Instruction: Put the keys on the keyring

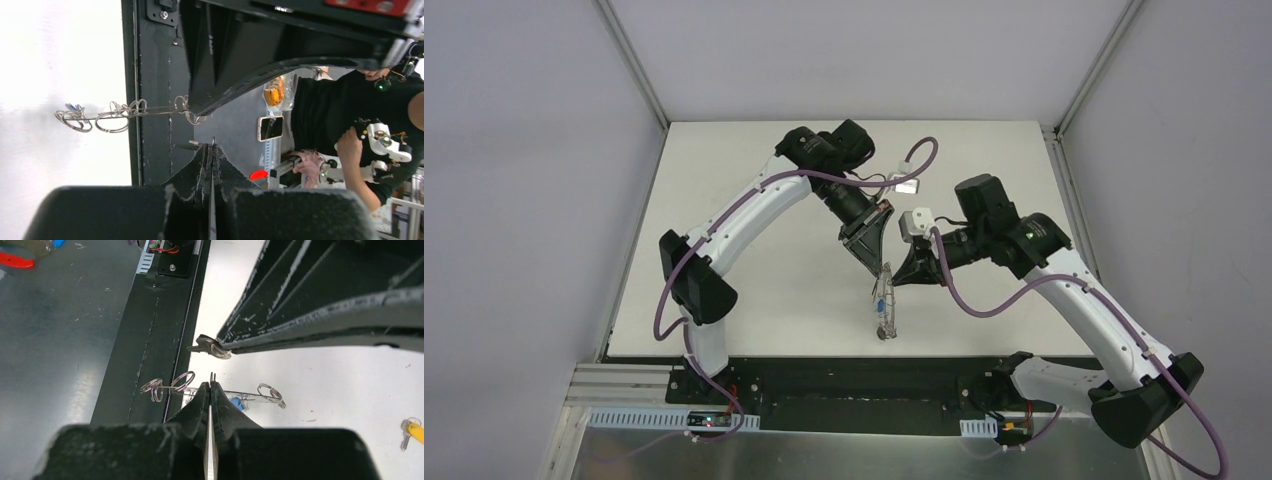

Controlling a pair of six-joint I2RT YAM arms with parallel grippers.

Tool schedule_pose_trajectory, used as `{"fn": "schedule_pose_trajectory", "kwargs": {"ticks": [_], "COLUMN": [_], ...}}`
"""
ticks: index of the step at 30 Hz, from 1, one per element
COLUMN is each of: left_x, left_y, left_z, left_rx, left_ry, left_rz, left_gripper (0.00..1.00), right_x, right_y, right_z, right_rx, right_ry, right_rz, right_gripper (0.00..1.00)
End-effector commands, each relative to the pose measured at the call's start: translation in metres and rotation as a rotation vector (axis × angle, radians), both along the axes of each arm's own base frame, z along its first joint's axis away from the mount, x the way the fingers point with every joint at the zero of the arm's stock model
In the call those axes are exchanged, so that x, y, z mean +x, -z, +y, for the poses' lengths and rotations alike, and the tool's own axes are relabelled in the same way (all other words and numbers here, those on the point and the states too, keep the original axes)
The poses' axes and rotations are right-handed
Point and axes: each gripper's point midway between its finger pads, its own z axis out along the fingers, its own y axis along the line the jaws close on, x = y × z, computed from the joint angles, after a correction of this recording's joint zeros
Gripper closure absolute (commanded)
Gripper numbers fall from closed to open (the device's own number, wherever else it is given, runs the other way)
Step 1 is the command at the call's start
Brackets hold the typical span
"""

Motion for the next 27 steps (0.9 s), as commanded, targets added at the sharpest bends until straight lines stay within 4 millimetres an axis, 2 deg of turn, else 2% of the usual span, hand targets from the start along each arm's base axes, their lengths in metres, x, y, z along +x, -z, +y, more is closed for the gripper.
{"fn": "schedule_pose_trajectory", "kwargs": {"ticks": [1,12,27], "left_x": [-0.013,-0.016,-0.025], "left_y": [-0.015,-0.004,0.006], "left_z": [0.004,-0.002,-0.008], "left_rx": [-0.025,0.001,0.047], "left_ry": [0.052,0.081,0.109], "left_rz": [0.027,0.067,0.1], "left_gripper": [1.0,1.0,1.0], "right_x": [-0.013,-0.023,-0.021], "right_y": [-0.024,-0.019,-0.017], "right_z": [0.002,0.004,0.007], "right_rx": [0.063,0.051,0.031], "right_ry": [-0.089,-0.14,-0.14], "right_rz": [-0.096,-0.111,-0.118], "right_gripper": [1.0,1.0,1.0]}}
